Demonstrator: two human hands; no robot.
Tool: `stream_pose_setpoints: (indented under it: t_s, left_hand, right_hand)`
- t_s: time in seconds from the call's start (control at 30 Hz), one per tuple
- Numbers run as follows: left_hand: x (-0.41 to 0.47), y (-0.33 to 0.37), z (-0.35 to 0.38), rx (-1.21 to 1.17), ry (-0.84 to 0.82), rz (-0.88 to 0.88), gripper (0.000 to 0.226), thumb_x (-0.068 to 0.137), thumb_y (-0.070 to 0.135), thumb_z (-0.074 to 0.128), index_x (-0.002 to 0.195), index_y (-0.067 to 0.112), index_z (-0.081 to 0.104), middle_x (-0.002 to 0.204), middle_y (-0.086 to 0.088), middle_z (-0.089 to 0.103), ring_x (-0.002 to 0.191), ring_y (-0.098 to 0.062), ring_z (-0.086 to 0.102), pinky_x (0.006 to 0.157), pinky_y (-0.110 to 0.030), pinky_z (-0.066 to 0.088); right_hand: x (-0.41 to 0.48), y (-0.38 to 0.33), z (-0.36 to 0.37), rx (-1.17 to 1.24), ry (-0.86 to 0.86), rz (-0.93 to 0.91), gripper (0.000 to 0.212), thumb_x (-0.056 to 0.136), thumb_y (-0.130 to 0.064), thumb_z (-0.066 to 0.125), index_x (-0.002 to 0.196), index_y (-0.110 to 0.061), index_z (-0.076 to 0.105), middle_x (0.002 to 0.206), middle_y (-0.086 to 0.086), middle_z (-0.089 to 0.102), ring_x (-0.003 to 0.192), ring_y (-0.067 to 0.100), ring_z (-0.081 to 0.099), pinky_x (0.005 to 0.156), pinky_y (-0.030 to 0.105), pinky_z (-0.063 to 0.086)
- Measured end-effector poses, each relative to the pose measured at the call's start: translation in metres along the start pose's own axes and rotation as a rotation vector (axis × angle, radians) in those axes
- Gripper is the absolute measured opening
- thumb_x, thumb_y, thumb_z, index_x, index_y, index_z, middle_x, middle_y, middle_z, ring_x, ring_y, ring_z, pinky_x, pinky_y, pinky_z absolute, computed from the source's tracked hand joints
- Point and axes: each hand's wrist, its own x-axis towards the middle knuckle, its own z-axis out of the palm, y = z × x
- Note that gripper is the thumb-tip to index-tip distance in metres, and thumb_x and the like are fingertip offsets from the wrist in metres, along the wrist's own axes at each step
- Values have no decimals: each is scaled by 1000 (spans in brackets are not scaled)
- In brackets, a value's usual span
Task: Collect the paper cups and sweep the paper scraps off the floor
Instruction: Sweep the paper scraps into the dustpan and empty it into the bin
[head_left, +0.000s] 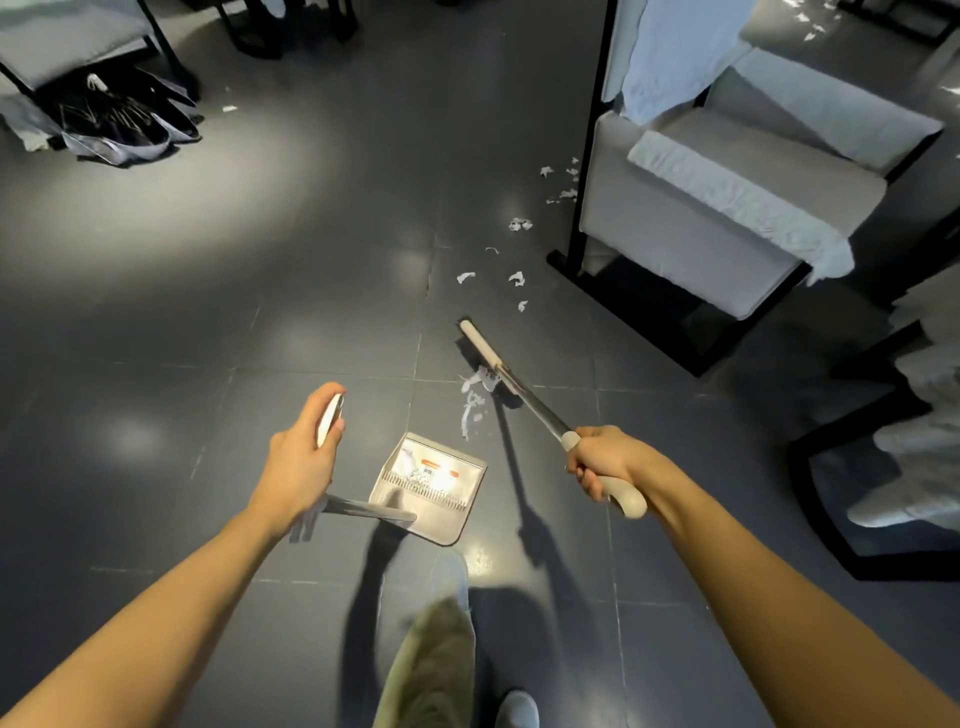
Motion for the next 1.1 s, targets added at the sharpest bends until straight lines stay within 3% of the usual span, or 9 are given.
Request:
stream_pose_setpoints:
  t_s: [0.17,0.27,0.4,0.5,0.6,0.73,0.83,0.97,1.1]
  left_hand:
    - [68,-4,4,-2,-76,-10,32,99,29,44,125,48,43,72,5,53,56,-14,50,61,-31,43]
    - [109,-1,5,12,-138,-10,32,99,29,44,123,50,44,70,7,53,49,-14,46,55,-24,44]
    - [154,9,6,49,-249,12,30,99,32,43,119,55,42,69,0,54,44,-13,41,54,-26,44]
    - [168,14,12,64,-293,40,32,100,30,42,125,50,42,100,-1,63,64,-12,54,67,-27,40]
    - [178,19,17,25,-273,35,35,100,27,43,130,45,43,123,2,59,88,-18,58,79,-23,38]
    - [189,27,22,-20,-269,32,36,100,25,44,132,41,45,132,1,56,118,-23,53,90,-23,34]
    - [202,29,20,7,-274,55,35,99,27,45,129,45,44,127,-2,59,110,-27,56,87,-26,36]
    - [216,33,19,-2,-257,52,33,99,34,43,124,55,40,125,3,59,108,-26,56,88,-28,36]
    - [247,50,28,3,-220,77,35,99,32,43,129,49,41,122,4,58,89,-17,52,82,-26,34]
  right_hand:
    - [65,-45,-10,-55,70,1,25,90,4,39,108,-4,53,55,7,45,34,11,38,34,17,36]
    - [95,-70,-11,-1,69,54,32,90,5,39,117,-2,54,54,5,44,31,10,37,34,15,35]
    - [118,-97,-4,36,-24,152,24,87,4,37,101,-12,48,47,2,41,31,9,34,34,13,32]
    - [116,-106,13,-191,-63,162,17,83,0,42,91,-11,52,49,4,42,37,13,36,40,20,31]
    - [99,-108,34,-280,-107,320,12,80,-2,45,77,-10,53,52,8,43,42,15,38,46,24,31]
    - [69,-135,25,-7,-255,446,23,91,1,41,71,-8,46,37,3,38,26,7,37,30,15,31]
    - [52,-168,-3,141,-340,382,27,94,2,32,75,-11,46,35,0,37,23,4,36,25,12,30]
    - [54,-181,-22,166,-287,254,38,92,5,31,115,-15,54,41,-2,40,27,2,36,29,10,30]
    - [77,-194,-42,199,-184,143,29,87,5,39,97,-15,56,43,-1,43,30,5,37,33,11,31]
